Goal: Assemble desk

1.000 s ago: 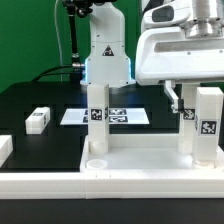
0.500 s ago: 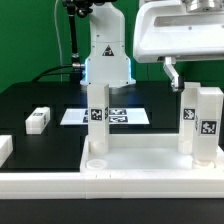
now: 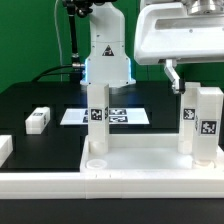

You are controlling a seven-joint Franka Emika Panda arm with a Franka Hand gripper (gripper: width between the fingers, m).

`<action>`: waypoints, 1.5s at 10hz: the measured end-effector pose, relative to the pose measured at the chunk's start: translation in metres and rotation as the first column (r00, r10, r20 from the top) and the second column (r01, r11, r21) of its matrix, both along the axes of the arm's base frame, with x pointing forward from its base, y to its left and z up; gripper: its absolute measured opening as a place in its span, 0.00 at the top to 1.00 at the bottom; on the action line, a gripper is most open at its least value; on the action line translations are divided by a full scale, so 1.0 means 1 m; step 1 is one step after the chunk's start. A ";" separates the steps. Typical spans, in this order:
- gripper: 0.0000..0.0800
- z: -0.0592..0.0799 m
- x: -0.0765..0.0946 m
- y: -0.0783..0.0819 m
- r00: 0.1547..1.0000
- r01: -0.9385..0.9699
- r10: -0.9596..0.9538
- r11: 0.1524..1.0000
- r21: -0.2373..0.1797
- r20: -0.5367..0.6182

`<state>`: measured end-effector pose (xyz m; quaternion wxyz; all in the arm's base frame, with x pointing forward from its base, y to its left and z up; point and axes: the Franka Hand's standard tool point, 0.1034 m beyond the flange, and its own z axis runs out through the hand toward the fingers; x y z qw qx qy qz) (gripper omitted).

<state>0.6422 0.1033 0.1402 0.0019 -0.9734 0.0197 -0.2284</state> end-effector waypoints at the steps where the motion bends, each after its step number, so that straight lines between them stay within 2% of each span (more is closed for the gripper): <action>1: 0.19 0.006 0.000 -0.006 0.997 -0.024 0.023 1.000 -0.017 -0.072; 2: 0.19 0.013 0.003 -0.012 0.985 -0.041 0.038 0.999 -0.015 -0.166; 3: 0.19 0.014 0.003 -0.012 0.964 -0.035 0.031 0.999 -0.012 -0.264; 6: 0.19 0.010 0.013 -0.021 0.900 -0.011 0.000 1.000 -0.022 -0.435; 7: 0.19 0.010 0.014 -0.018 0.870 0.003 -0.017 1.000 -0.029 -0.493; 8: 0.19 0.011 0.026 -0.013 0.874 0.015 -0.029 0.999 -0.032 -0.485; 9: 0.19 0.010 0.027 -0.007 0.876 0.038 -0.049 0.999 -0.033 -0.481; 11: 0.19 0.003 0.025 0.006 0.872 0.057 -0.065 0.998 -0.030 -0.486; 14: 0.19 -0.014 0.019 0.012 0.879 0.053 -0.060 0.998 -0.028 -0.472; 15: 0.19 -0.013 0.020 0.011 0.879 0.064 -0.070 0.998 -0.028 -0.471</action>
Offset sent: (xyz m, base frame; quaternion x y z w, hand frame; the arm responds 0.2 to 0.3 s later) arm 0.0083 0.0098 -0.0086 0.0357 -0.1803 0.0145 0.9829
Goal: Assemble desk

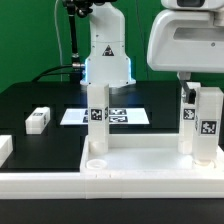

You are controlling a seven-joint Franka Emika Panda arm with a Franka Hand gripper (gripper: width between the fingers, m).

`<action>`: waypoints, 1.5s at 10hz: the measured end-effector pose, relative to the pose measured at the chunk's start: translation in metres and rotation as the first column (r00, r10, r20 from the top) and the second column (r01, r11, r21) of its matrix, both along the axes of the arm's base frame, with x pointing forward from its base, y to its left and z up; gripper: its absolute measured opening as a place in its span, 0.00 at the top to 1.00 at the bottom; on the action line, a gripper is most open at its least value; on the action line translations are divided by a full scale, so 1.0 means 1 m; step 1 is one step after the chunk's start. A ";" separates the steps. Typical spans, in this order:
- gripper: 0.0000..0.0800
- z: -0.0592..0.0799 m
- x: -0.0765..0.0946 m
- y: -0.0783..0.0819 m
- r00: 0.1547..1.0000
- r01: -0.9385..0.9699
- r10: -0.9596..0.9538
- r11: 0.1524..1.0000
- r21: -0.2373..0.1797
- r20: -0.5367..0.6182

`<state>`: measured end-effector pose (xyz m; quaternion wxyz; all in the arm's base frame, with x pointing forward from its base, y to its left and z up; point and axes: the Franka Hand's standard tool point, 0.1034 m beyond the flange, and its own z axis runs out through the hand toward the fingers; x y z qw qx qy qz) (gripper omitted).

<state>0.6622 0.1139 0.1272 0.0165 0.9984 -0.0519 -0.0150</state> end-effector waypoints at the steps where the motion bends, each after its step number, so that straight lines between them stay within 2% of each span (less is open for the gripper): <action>1: 0.34 0.000 0.000 0.000 1.000 0.016 -0.016 1.000 -0.001 0.000; 2: 0.51 0.000 0.000 0.000 1.000 0.026 -0.026 1.000 0.000 0.000; 3: 0.51 0.000 0.000 0.000 0.993 0.114 -0.114 0.993 -0.003 0.003; 4: 0.64 0.000 0.000 -0.001 0.984 0.179 -0.179 0.984 -0.005 0.006; 8: 0.64 -0.001 0.000 -0.003 0.891 0.453 -0.453 0.891 -0.010 0.022; 11: 0.64 -0.001 -0.003 -0.011 0.696 0.715 -0.717 0.698 0.044 0.042; 15: 0.63 -0.002 -0.013 -0.011 0.340 0.931 -0.940 0.339 0.138 0.021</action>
Offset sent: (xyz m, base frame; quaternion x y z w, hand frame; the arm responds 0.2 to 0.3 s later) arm 0.0000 0.0000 0.0000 0.0000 0.0000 0.1296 0.9916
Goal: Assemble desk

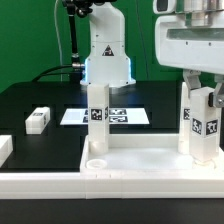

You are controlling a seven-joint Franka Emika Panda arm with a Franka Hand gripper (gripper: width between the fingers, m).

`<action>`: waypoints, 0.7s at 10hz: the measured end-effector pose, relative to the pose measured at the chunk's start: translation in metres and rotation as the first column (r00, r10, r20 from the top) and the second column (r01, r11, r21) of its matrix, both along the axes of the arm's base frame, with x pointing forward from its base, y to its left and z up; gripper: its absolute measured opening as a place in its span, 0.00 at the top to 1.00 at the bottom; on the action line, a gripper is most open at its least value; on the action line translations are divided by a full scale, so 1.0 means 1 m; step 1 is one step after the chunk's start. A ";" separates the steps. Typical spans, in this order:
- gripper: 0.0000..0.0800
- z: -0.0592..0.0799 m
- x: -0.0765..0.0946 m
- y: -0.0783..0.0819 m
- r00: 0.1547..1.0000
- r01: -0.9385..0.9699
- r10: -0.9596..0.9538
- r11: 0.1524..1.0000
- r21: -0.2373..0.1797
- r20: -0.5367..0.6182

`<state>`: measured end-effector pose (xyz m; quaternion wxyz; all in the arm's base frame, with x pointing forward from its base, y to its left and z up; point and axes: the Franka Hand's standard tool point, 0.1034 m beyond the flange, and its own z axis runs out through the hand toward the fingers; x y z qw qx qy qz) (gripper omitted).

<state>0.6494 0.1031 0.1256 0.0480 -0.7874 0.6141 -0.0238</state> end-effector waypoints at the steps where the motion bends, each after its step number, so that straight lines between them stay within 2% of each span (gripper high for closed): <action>1: 0.63 0.000 -0.001 0.003 0.997 0.083 -0.083 0.997 0.007 -0.001; 3: 0.63 0.000 -0.001 0.003 0.991 0.136 -0.136 0.991 0.012 -0.004; 4: 0.57 -0.001 -0.002 0.004 0.991 0.136 -0.135 0.991 0.011 -0.005; 5: 0.57 -0.001 -0.002 0.004 0.993 0.118 -0.118 0.993 0.010 -0.004; 6: 0.33 -0.002 -0.002 0.002 1.000 0.021 -0.021 1.000 -0.003 0.000; 7: 0.23 -0.006 -0.001 -0.005 0.989 -0.146 0.146 0.989 -0.022 0.002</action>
Offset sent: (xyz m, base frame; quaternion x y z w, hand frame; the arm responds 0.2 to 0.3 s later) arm 0.0000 0.0000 0.0000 0.0000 0.0000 0.0650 0.9979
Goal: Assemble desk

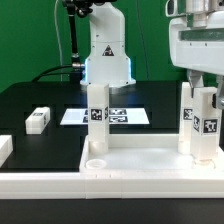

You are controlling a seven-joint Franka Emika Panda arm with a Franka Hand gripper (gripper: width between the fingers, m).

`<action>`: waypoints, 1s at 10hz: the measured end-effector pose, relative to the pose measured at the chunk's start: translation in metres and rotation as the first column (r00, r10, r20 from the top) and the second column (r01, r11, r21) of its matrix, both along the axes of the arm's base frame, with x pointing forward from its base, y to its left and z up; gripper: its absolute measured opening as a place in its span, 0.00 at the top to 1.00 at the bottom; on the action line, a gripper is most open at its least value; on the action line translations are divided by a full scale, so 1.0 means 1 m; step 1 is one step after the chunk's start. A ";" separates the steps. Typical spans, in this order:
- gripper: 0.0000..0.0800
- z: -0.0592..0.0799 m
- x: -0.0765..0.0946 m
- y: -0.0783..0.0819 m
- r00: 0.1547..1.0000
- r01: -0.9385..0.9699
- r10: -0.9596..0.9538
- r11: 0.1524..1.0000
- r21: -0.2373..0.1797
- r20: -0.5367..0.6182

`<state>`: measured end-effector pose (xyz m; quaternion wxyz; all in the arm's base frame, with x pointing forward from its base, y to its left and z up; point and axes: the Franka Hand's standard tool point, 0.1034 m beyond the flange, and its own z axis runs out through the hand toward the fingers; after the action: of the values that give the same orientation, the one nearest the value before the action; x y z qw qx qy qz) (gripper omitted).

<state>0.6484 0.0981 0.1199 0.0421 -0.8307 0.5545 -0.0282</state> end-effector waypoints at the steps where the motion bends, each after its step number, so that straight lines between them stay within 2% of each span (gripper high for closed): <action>1: 0.23 -0.005 0.000 -0.004 0.991 -0.133 0.134 0.991 -0.018 0.015; 2: 0.20 -0.008 -0.003 -0.005 0.972 -0.233 0.234 0.972 -0.036 0.031; 6: 0.19 -0.008 -0.002 -0.005 0.890 -0.454 0.456 0.889 -0.065 0.025; 7: 0.19 -0.004 -0.002 -0.001 0.765 -0.642 0.644 0.761 -0.091 -0.005; 8: 0.19 0.005 0.000 0.005 0.612 -0.788 0.791 0.608 -0.098 -0.011; 9: 0.19 0.010 -0.001 0.004 0.547 -0.833 0.837 0.543 -0.106 -0.012; 10: 0.19 0.007 -0.002 0.002 0.515 -0.853 0.857 0.510 -0.109 -0.020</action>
Offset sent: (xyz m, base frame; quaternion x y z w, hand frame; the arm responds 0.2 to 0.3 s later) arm 0.0000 0.0000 0.0000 0.0000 0.0000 -0.1296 0.9916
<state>0.6468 0.1005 0.1265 0.0168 -0.9962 0.0709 -0.0482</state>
